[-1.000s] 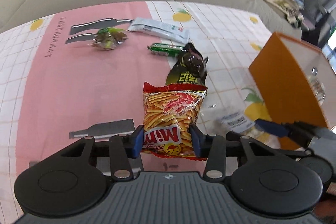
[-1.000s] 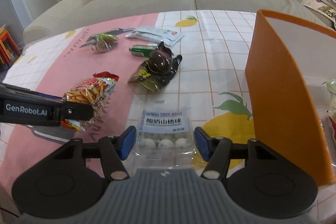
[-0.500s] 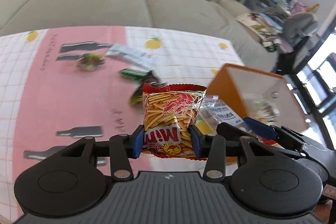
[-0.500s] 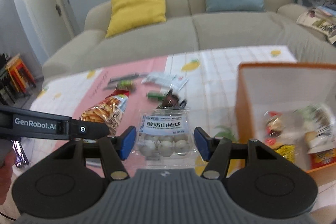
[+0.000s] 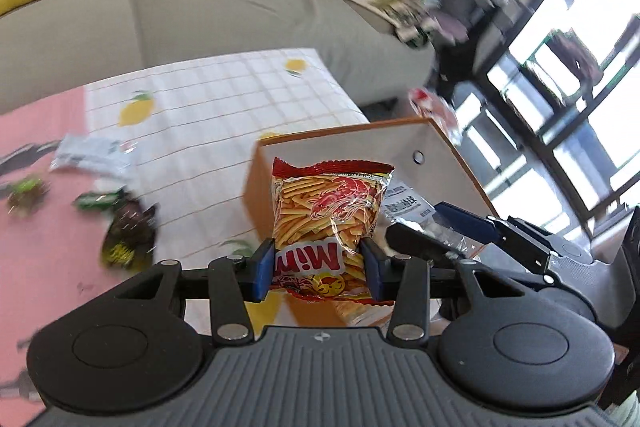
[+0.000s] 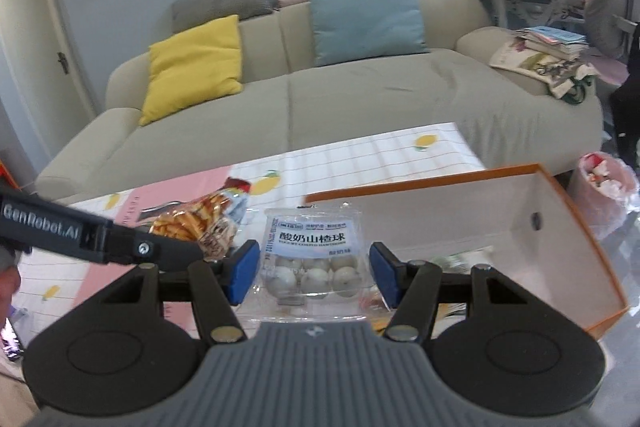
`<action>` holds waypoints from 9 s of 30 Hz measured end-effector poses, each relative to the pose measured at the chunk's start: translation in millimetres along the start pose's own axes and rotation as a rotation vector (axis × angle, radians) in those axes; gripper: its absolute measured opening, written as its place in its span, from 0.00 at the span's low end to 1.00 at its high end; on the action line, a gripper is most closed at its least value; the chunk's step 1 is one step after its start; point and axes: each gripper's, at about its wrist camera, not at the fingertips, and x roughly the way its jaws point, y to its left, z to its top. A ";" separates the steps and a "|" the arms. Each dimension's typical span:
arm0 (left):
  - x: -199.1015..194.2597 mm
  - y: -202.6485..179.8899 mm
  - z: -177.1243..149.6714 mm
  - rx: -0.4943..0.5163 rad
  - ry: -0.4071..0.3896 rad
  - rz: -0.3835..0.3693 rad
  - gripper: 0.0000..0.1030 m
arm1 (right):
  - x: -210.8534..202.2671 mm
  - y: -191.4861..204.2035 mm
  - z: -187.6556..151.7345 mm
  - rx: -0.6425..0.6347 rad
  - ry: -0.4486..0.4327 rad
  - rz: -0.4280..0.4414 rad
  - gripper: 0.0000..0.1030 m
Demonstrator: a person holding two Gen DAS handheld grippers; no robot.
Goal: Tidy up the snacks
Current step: 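Lift the Mimi bag and yogurt-ball bag and carry both into the orange box, then open both tools to drop the bags into the box and withdraw, then move both tools back toward the green snack and dark candy bag, then grasp the green-wrapped snack with left tool while right tool grasps dark candy bag, then lift the green snack and dark candy bag and carry both into the orange box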
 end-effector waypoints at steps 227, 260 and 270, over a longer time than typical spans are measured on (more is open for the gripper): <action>-12.5 -4.0 -33.0 0.004 -0.146 0.020 0.47 | -3.9 -16.2 -4.2 -0.093 0.052 -0.077 0.46; 173.8 -62.5 9.5 0.237 0.166 0.016 0.47 | 93.3 -118.2 -25.3 -0.212 0.329 -0.234 0.46; 176.6 -64.5 7.6 0.262 0.203 0.037 0.54 | 93.8 -116.2 -25.0 -0.273 0.350 -0.289 0.54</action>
